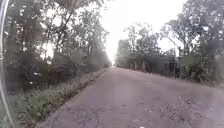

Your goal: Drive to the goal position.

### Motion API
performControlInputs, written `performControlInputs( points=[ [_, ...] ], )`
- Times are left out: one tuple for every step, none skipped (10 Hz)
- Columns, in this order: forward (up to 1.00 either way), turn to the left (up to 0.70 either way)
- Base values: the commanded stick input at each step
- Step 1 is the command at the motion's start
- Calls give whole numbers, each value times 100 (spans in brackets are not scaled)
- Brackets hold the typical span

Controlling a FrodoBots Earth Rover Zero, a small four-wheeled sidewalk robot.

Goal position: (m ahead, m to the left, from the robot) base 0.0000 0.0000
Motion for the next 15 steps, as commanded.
performControlInputs(
  points=[
    [10, 1],
    [10, 1],
    [10, 1],
    [10, 1],
    [10, 1],
    [10, 1],
    [10, 1],
    [10, 1],
    [10, 1],
    [10, 1],
    [10, 1],
    [10, 1],
    [10, 1],
    [10, 1],
    [10, 1]
  ],
)
